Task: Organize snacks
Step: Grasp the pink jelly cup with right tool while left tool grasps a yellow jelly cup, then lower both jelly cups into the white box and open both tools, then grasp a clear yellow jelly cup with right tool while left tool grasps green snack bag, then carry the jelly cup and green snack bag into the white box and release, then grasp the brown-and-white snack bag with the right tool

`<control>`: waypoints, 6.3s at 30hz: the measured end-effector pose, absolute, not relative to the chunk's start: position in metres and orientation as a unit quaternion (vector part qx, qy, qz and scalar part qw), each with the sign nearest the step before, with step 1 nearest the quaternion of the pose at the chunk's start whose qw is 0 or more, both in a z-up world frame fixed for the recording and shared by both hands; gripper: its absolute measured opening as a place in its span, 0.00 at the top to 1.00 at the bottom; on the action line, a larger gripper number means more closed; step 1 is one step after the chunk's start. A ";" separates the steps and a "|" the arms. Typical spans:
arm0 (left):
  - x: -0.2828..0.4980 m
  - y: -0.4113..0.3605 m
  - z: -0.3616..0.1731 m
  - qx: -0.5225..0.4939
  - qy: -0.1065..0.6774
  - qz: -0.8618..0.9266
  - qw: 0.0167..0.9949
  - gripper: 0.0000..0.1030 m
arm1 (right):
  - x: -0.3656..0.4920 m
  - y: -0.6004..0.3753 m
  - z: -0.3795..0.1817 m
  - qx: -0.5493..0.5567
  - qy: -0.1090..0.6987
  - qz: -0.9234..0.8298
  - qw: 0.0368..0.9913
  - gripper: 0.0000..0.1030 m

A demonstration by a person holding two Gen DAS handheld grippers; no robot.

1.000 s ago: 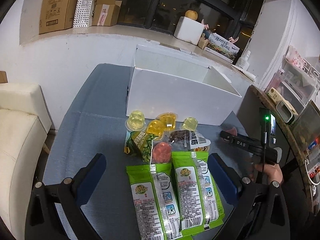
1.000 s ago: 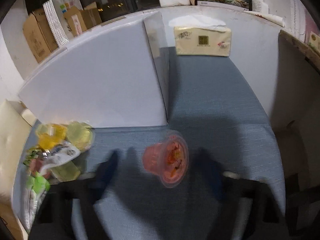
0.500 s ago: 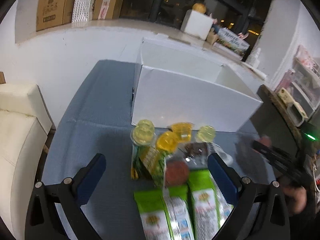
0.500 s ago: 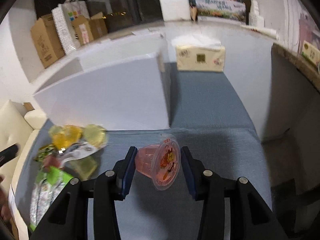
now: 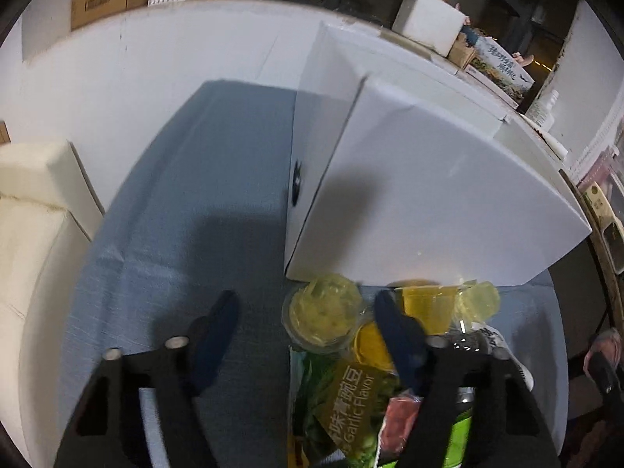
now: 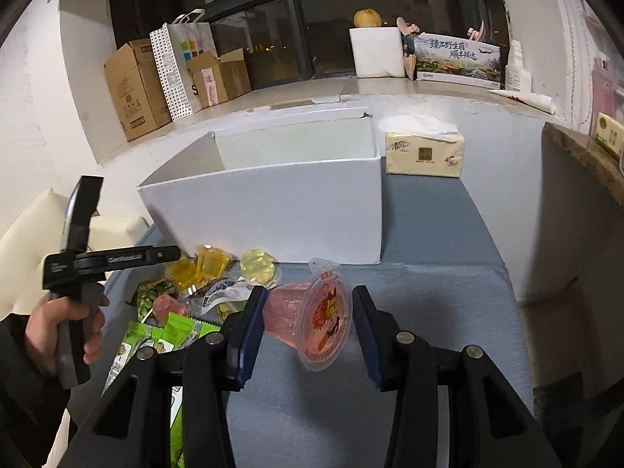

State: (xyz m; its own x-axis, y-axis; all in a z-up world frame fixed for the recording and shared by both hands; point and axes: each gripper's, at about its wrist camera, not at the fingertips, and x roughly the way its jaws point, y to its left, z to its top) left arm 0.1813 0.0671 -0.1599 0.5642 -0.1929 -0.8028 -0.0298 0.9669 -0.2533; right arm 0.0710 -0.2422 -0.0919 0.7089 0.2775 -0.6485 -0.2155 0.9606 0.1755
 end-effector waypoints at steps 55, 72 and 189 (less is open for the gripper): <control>0.225 0.032 -0.028 -0.038 0.362 -0.084 0.928 0.00 | 0.216 -0.218 -0.025 0.054 0.340 0.149 0.927 0.00; 0.118 0.035 -0.045 -0.048 0.353 -0.091 0.930 0.00 | 0.114 -0.210 -0.049 0.070 0.333 0.204 0.918 0.00; 0.149 0.033 -0.005 -0.027 0.328 -0.104 0.939 0.00 | 0.135 -0.236 0.002 0.083 0.297 0.199 0.930 0.00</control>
State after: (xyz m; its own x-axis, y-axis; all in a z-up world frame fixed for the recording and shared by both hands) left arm 0.1492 0.0328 -0.0045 0.7637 -0.2131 -0.6094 0.1783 0.9769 -0.1182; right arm 0.1353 -0.2356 0.0022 0.7443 0.4198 -0.5194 -0.3219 0.9069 0.2719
